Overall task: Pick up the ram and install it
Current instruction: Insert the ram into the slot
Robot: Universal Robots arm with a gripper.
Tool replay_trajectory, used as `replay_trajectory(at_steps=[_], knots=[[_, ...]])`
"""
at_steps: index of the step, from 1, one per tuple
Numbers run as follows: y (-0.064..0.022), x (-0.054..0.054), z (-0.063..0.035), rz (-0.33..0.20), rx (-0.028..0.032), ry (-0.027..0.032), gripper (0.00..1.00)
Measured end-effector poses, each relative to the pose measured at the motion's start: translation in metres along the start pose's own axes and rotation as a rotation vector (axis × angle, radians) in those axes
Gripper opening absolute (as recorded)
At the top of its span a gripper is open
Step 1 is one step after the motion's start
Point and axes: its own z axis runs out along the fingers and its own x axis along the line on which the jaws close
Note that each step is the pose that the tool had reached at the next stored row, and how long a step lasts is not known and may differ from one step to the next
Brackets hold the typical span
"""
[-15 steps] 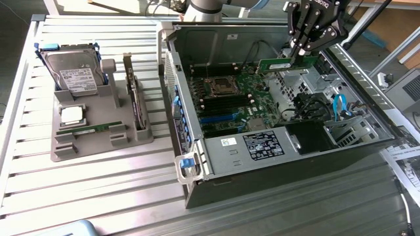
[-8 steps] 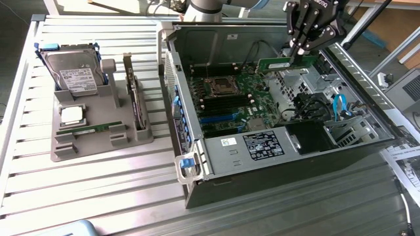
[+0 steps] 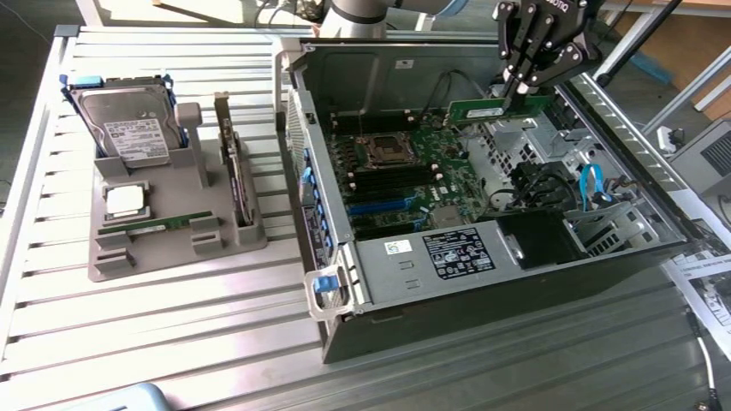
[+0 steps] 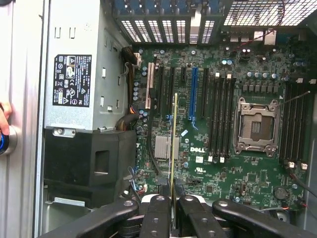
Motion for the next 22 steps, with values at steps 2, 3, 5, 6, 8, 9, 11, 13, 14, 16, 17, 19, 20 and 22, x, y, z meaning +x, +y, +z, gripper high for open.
replay_trajectory(at_steps=[2,3,5,6,8,9,11,13,14,16,17,19,20,22], knots=[[0.0000,0.000,0.0001,0.000,0.0001,-0.0001,0.14],[0.0000,0.000,0.0001,0.000,0.0000,-0.0001,0.14],[0.0006,0.000,0.0001,0.000,-0.0001,0.0000,0.14],[0.0007,0.000,0.0001,0.001,-0.0001,0.0000,0.14],[0.0006,0.000,0.0001,0.001,-0.0001,0.0000,0.14],[0.0006,0.000,0.0001,0.000,-0.0001,0.0000,0.14],[0.0005,-0.001,0.0000,0.000,-0.0001,0.0000,0.14],[0.0005,-0.003,-0.0002,0.001,0.0000,-0.0002,0.14],[0.0004,-0.004,-0.0005,0.001,-0.0001,0.0000,0.14],[0.0002,-0.007,-0.0008,0.001,-0.0001,0.0000,0.14],[0.0001,-0.008,-0.0009,0.000,-0.0001,-0.0001,0.14],[-0.0001,-0.011,-0.0014,0.000,-0.0001,0.0007,0.14],[-0.0002,-0.014,-0.0017,0.001,-0.0002,0.0018,0.14],[-0.0005,-0.017,-0.0022,0.001,-0.0002,0.0030,0.14]])
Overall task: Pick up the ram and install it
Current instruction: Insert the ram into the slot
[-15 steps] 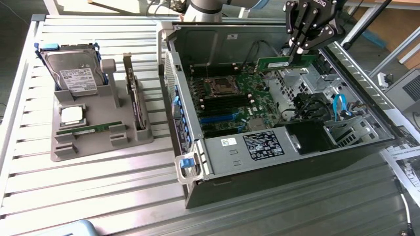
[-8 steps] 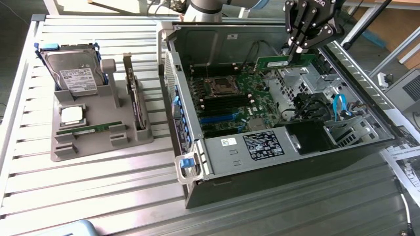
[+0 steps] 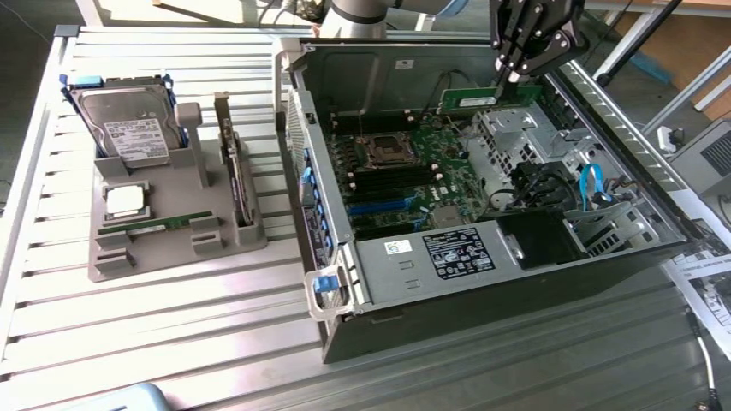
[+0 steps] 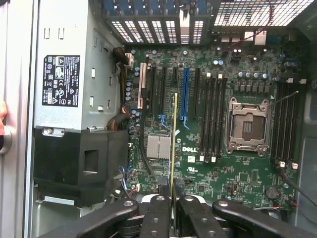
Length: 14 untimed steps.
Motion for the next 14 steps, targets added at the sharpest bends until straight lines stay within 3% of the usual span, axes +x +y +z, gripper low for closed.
replay_trajectory(at_steps=[14], knots=[[-0.0010,-0.015,-0.0021,0.000,-0.0002,0.0021,0.14]])
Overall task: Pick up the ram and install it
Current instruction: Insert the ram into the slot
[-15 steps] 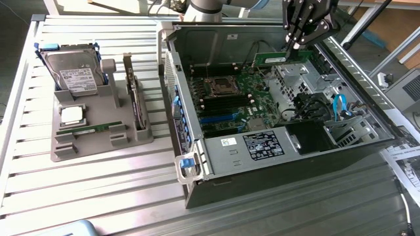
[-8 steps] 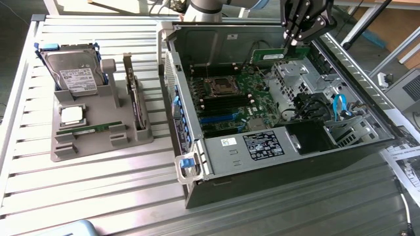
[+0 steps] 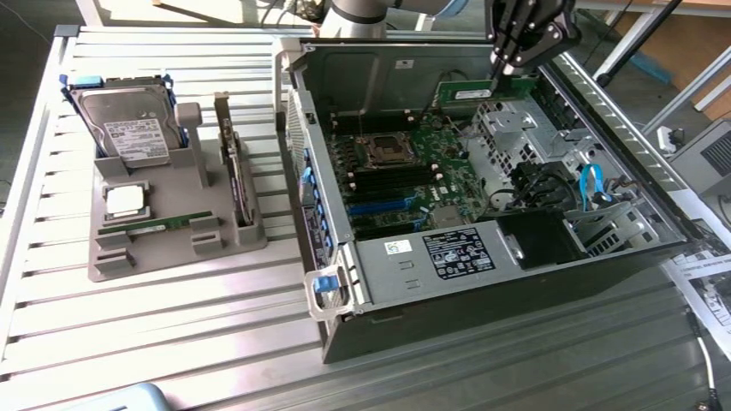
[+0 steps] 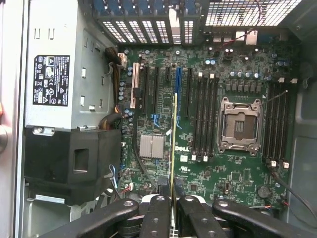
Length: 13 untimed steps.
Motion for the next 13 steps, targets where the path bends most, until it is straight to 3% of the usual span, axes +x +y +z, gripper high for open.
replay_trajectory(at_steps=[13], knots=[[-0.0006,-0.0090,-0.0012,0.000,0.0000,0.0002,0.14]])
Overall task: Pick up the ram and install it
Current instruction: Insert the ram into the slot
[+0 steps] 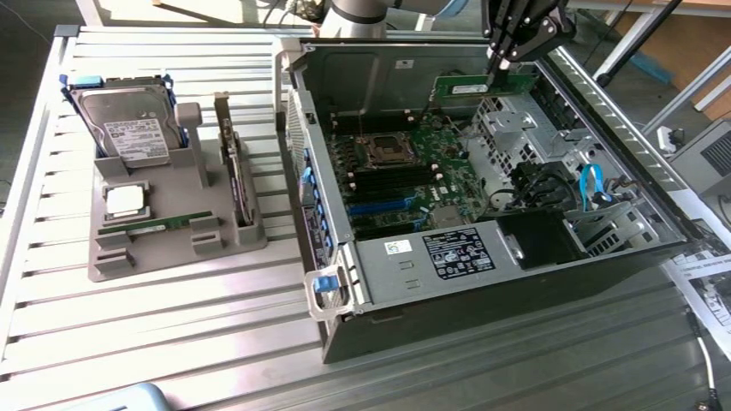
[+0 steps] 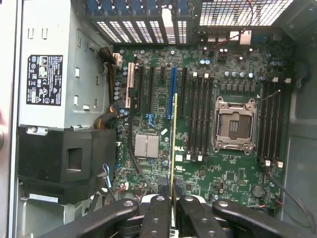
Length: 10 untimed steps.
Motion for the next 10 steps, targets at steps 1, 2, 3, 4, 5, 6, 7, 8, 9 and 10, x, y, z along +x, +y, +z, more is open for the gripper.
replay_trajectory(at_steps=[1,2,3,4,5,6,7,8,9,10], knots=[[0.0000,-0.0006,0.0000,0.000,0.0000,-0.0001,0.14],[-0.0001,-0.0011,-0.0001,0.000,0.0000,-0.0001,0.14],[-0.0001,-0.0019,-0.0002,0.000,0.0000,-0.0001,0.14],[-0.0002,-0.0024,-0.0003,0.000,0.0000,0.0000,0.14],[-0.0002,-0.0033,-0.0003,0.000,0.0000,-0.0001,0.14],[-0.0003,-0.0040,-0.0004,0.000,0.0000,-0.0001,0.14],[-0.0003,-0.0045,-0.0005,0.000,0.0000,0.0000,0.14],[-0.0003,-0.0057,-0.0006,0.000,0.0000,-0.0001,0.14],[-0.0004,-0.0064,-0.0007,0.000,0.0000,-0.0001,0.14],[-0.0004,-0.0073,-0.0008,0.000,0.0000,-0.0001,0.14]])
